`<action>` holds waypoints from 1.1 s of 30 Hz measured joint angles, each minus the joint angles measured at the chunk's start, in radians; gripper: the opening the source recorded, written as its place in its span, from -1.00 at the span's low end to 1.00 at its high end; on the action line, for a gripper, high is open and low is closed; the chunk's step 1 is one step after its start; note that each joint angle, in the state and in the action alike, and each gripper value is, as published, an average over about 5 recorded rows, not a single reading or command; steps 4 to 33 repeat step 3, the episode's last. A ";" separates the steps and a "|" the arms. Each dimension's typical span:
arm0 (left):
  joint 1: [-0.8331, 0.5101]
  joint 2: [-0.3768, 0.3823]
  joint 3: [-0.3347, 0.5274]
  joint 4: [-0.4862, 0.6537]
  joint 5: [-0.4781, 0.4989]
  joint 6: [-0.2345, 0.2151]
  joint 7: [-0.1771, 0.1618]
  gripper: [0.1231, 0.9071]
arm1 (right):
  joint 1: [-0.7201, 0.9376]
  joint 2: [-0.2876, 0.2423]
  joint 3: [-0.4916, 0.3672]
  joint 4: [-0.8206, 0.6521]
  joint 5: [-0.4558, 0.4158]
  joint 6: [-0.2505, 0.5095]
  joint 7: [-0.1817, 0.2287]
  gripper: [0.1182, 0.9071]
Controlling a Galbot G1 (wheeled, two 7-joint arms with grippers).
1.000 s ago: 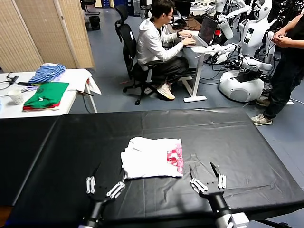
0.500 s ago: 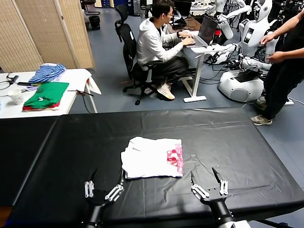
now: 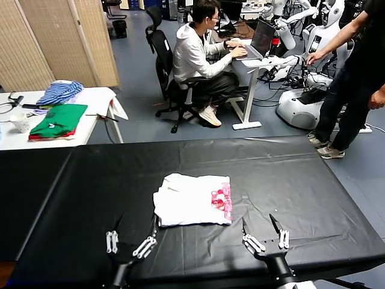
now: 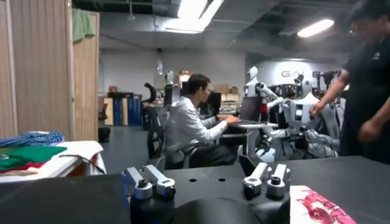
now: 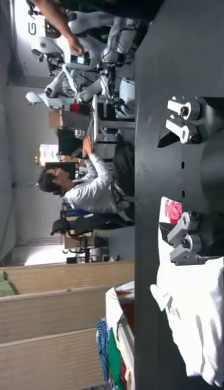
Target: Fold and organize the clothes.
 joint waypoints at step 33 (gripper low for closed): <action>0.000 -0.004 -0.002 0.002 0.008 0.002 -0.001 1.00 | 0.002 -0.003 -0.002 -0.003 -0.001 -0.001 0.000 1.00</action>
